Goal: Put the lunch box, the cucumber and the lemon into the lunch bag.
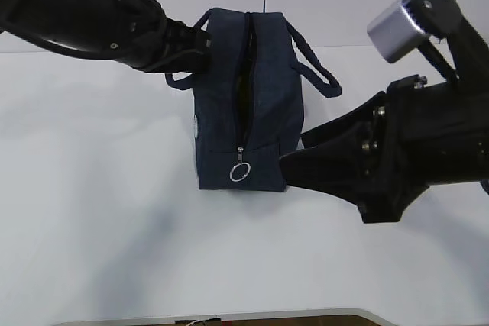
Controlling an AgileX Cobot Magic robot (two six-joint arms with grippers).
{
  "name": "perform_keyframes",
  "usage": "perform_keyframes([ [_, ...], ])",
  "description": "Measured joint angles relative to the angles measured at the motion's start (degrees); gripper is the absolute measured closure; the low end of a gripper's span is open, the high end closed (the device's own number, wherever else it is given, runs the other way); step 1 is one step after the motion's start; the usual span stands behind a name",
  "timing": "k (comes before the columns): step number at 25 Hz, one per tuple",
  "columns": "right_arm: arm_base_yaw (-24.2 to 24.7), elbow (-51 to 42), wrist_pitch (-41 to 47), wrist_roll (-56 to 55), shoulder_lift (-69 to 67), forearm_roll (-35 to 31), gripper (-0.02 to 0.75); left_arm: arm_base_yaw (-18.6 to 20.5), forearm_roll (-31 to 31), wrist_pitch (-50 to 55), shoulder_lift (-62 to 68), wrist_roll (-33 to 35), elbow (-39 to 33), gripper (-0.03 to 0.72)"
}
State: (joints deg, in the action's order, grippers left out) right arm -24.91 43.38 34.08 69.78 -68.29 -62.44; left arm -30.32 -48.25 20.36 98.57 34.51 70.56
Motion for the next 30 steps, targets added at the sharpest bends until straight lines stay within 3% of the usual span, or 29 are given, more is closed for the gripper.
perform_keyframes([
  [18, 0.0, -1.25, -5.43, 47.19, -15.78, -37.15, 0.363, 0.0, 0.26, 0.0, 0.0, 0.0, 0.0, 0.683],
  [30, 0.0, -1.12, -6.03, 58.91, -24.53, -39.11, 0.363, 0.0, 0.47, 0.0, 0.0, 0.0, 0.0, 0.683],
])
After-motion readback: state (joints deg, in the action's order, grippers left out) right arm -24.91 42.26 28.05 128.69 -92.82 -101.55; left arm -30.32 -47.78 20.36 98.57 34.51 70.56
